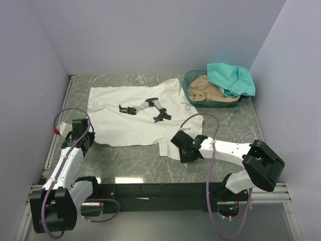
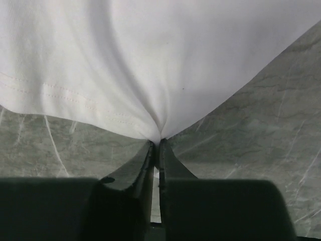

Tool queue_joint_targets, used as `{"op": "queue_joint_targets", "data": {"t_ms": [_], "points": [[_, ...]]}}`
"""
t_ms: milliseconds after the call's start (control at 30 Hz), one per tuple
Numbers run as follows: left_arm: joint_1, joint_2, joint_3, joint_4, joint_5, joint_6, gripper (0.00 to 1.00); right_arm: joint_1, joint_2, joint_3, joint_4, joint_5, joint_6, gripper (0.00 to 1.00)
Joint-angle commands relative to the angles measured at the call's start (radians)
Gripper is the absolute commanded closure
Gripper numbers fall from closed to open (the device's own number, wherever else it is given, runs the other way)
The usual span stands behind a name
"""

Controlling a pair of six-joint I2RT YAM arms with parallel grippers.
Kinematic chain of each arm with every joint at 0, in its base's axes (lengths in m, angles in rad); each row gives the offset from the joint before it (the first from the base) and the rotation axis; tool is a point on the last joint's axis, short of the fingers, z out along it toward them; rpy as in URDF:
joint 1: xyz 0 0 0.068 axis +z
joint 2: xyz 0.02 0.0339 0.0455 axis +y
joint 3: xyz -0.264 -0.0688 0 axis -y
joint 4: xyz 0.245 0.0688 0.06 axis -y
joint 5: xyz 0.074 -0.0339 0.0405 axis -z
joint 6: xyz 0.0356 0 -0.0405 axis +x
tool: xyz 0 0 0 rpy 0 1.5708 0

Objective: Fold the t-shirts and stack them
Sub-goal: Flatten the tshirt out

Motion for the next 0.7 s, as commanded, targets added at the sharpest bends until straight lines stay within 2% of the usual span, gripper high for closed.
{"op": "queue_joint_targets", "data": {"t_ms": [0, 67, 200, 267, 467, 667], "points": [[0.003, -0.030, -0.007, 0.009, -0.015, 0.002, 0.99, 0.008, 0.018, 0.006, -0.018, 0.014, 0.033, 0.93], [0.002, -0.039, -0.007, 0.017, -0.001, 0.013, 0.99, 0.010, 0.007, 0.015, -0.038, 0.034, 0.038, 1.00], [0.002, -0.063, -0.007, 0.051, 0.063, 0.026, 0.99, -0.015, -0.034, 0.065, -0.067, 0.139, 0.036, 1.00], [0.002, -0.074, 0.013, 0.054, 0.062, 0.010, 0.99, -0.057, -0.059, 0.107, -0.015, 0.142, 0.004, 1.00], [0.002, -0.053, 0.218, -0.026, 0.037, -0.011, 0.99, -0.230, -0.161, 0.306, 0.094, 0.170, -0.122, 1.00], [0.002, -0.066, 0.421, -0.026, 0.022, -0.011, 0.99, -0.303, -0.232, 0.524, 0.131, 0.222, -0.232, 1.00]]}}
